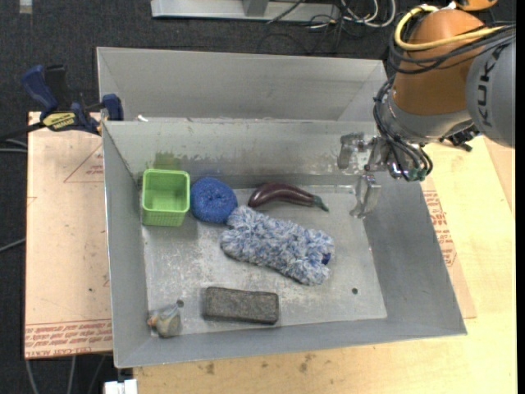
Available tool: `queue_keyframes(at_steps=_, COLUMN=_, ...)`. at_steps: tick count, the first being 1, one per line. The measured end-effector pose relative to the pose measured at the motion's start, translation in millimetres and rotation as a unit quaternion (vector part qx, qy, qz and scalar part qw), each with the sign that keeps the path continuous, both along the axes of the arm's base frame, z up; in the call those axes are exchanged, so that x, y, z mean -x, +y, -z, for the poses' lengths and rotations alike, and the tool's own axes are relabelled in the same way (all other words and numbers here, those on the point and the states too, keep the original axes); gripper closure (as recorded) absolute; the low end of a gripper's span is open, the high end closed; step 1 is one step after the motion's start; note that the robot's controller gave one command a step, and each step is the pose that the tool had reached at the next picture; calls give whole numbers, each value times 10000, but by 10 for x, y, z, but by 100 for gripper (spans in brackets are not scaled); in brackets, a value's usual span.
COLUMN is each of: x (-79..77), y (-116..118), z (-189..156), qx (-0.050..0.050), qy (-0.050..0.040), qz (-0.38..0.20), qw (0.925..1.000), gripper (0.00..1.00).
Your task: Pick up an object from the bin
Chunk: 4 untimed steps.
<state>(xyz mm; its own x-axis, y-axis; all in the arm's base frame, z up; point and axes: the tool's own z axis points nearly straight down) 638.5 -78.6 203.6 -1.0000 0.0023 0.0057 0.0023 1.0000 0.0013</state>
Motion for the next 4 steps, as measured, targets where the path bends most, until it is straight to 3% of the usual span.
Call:
queue_keyframes(at_steps=1, x=-12, y=2, z=-52, qx=4, qy=-38, qz=-6, qw=10000, gripper=0)
queue_keyframes(at_steps=2, x=205, y=333, z=185, qx=13, qy=-55, qz=-378, qw=9993, gripper=0)
queue_keyframes(at_steps=3, x=184, y=550, z=819, qx=1, qy=-66, qz=-1248, qw=9922, gripper=0)
queue_keyframes(at_steps=4, x=408, y=589, z=1132, qx=-1, qy=-28, qz=-731, qw=9973, gripper=0)
